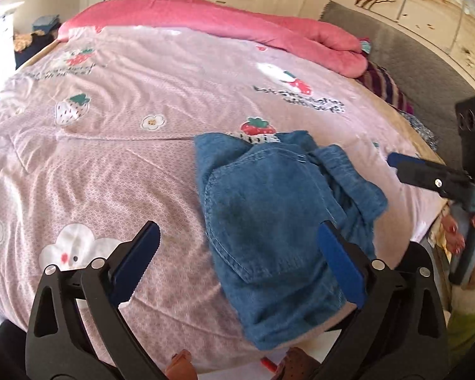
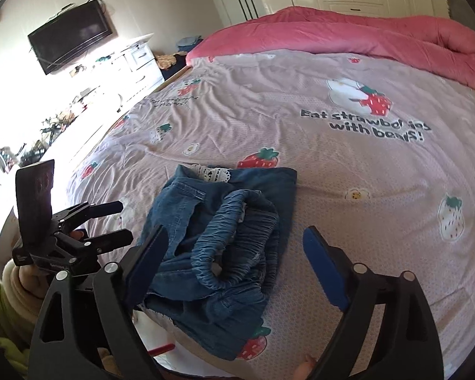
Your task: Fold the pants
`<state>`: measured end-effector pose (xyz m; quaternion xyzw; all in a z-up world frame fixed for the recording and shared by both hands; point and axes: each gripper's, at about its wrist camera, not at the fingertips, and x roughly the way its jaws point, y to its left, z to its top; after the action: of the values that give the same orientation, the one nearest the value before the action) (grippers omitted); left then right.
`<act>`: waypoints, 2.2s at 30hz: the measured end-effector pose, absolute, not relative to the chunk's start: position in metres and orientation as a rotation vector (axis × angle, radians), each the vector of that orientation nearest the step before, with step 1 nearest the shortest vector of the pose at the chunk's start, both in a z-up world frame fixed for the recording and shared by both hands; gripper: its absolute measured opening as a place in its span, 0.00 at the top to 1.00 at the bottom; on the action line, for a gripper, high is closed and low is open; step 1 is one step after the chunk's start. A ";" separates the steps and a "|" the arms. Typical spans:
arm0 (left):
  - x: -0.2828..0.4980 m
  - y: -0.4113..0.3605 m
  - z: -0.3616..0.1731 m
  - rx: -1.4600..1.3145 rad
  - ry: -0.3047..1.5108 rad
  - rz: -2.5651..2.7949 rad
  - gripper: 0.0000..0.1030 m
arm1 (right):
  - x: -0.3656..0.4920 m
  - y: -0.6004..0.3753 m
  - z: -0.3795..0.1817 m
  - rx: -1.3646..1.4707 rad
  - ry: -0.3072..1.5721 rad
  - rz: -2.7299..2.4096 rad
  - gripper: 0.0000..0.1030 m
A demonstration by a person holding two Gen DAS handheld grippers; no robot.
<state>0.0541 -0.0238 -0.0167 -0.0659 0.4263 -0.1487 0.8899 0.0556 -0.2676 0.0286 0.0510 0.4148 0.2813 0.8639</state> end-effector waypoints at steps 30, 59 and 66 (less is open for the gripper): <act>0.086 -0.032 -0.063 -0.166 0.961 -0.340 0.10 | 0.104 -0.248 -0.053 0.257 0.999 0.641 0.17; 0.097 -0.025 -0.002 -0.163 0.771 -0.391 0.78 | 0.111 -0.231 0.009 0.215 0.762 0.669 0.60; 0.128 -0.017 0.002 -0.134 0.754 -0.333 0.78 | 0.145 -0.214 0.013 0.198 0.755 0.645 0.60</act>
<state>0.1283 -0.0175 0.0023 -0.0651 0.3663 -0.1618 0.9140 0.1450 -0.2144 0.0132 0.0951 0.3618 0.3090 0.8744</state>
